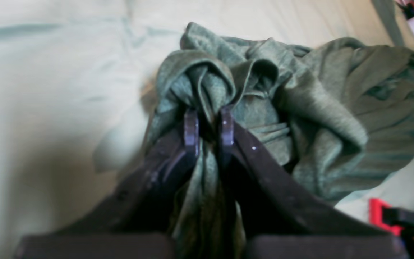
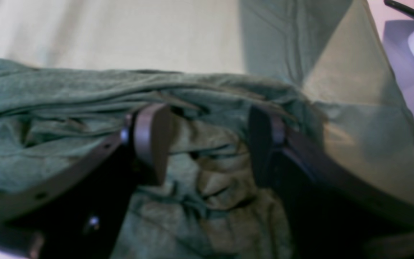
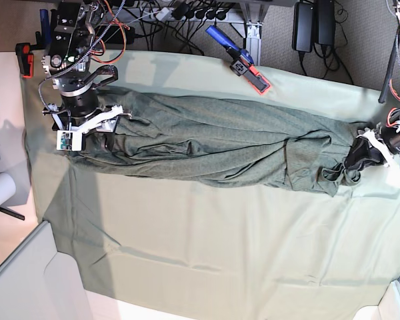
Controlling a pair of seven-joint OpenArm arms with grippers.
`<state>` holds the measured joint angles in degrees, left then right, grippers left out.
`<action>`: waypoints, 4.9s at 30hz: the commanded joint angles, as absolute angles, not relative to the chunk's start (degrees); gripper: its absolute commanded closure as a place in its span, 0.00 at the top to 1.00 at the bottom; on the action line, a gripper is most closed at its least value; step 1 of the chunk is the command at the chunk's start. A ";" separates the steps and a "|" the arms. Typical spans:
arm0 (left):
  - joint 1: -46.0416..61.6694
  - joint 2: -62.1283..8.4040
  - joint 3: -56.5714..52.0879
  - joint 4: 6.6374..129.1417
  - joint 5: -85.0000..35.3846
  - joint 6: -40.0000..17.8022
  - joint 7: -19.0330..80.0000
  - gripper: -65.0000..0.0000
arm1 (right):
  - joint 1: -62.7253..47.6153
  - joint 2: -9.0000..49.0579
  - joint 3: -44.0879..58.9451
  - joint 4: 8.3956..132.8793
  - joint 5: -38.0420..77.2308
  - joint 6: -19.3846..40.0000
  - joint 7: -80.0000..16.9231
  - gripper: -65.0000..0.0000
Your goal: Fold the T-shirt properly
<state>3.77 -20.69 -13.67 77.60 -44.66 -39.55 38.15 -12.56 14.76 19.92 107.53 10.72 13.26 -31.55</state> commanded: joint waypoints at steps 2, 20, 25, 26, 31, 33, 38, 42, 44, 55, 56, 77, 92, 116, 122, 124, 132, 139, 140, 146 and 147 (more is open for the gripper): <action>2.85 -22.61 -14.06 78.65 -45.08 -40.00 37.06 0.00 | -12.12 15.55 20.29 108.53 10.96 13.08 -30.22 0.53; 2.72 -24.95 -15.29 90.08 -45.17 -40.00 39.75 0.00 | -12.10 15.57 20.29 108.53 10.94 13.08 -29.98 0.53; 3.01 -19.70 -9.28 100.29 -43.92 -40.00 41.63 0.00 | -12.10 15.57 20.29 108.53 10.94 13.08 -29.98 0.53; 2.81 -18.65 -6.85 101.03 -42.33 -40.00 41.58 0.00 | -12.12 15.59 20.32 108.53 10.94 13.08 -29.98 0.53; 1.54 -13.78 5.80 101.16 -30.39 -40.00 41.04 0.00 | -12.12 17.06 20.78 108.53 10.94 13.06 -30.00 0.53; 1.37 -12.10 9.02 101.16 -27.07 -40.00 40.45 0.00 | -12.10 18.55 20.93 108.53 10.94 13.06 -29.98 0.53; 1.21 -10.63 13.10 101.16 -23.18 -40.00 40.27 0.00 | -12.12 20.49 22.87 108.53 11.49 12.99 -30.35 0.53; 1.30 -10.61 14.41 101.14 -23.07 -40.00 38.24 0.36 | -12.12 20.49 27.66 108.51 16.12 13.02 -32.25 0.53; 1.28 -10.31 14.63 101.14 -23.31 -40.00 37.28 0.54 | -12.14 20.95 29.93 108.16 18.41 13.08 -33.34 0.56; 0.80 -9.32 14.55 101.14 -36.12 -40.00 36.62 0.57 | -10.15 26.63 30.85 89.56 28.27 18.59 -33.56 0.68; 0.80 -9.19 14.55 101.14 -36.14 -40.00 36.60 0.57 | -9.85 26.65 30.61 88.23 29.34 19.05 -33.74 0.68; 0.82 -9.54 5.91 102.06 -40.47 -40.00 39.05 0.57 | -9.91 24.71 19.84 86.28 30.22 21.76 -34.57 0.68; 1.21 -10.72 -1.61 102.06 -46.06 -40.00 40.77 0.57 | -9.87 24.43 19.90 86.30 23.51 21.69 -26.06 0.00; 8.75 -18.94 -7.64 102.04 -46.22 -40.00 41.41 0.57 | -10.02 28.34 34.06 87.20 37.67 21.89 -31.59 0.00; 8.75 -20.73 -7.64 102.04 -45.34 -40.00 41.41 0.57 | -10.04 19.31 33.98 100.86 42.94 22.96 -36.80 0.00; 8.73 -21.98 -7.64 102.04 -45.34 -40.00 41.41 0.57 | -10.04 15.07 33.04 106.78 43.09 22.96 -37.19 0.00; 8.75 -26.46 -7.64 102.04 -45.17 -40.00 41.41 0.57 | -10.02 1.65 17.12 117.01 39.40 22.96 -35.88 0.00; 8.75 -28.45 -7.64 102.04 -45.17 -40.00 41.41 0.57 | -10.02 -5.85 2.15 116.81 30.20 22.96 -32.14 0.00; 8.78 -28.67 -7.64 102.04 -45.17 -40.00 41.43 0.57 | -10.02 -6.46 0.54 116.55 28.75 22.94 -31.42 0.00; 8.75 -28.77 -7.64 102.04 -45.19 -40.00 41.45 0.57 | -9.96 -8.67 -6.24 111.83 23.97 22.96 -28.64 0.00; 8.75 -28.77 -7.64 102.04 -45.21 -40.00 41.43 0.57 | -9.87 -8.67 -7.22 110.89 23.66 22.94 -28.03 0.00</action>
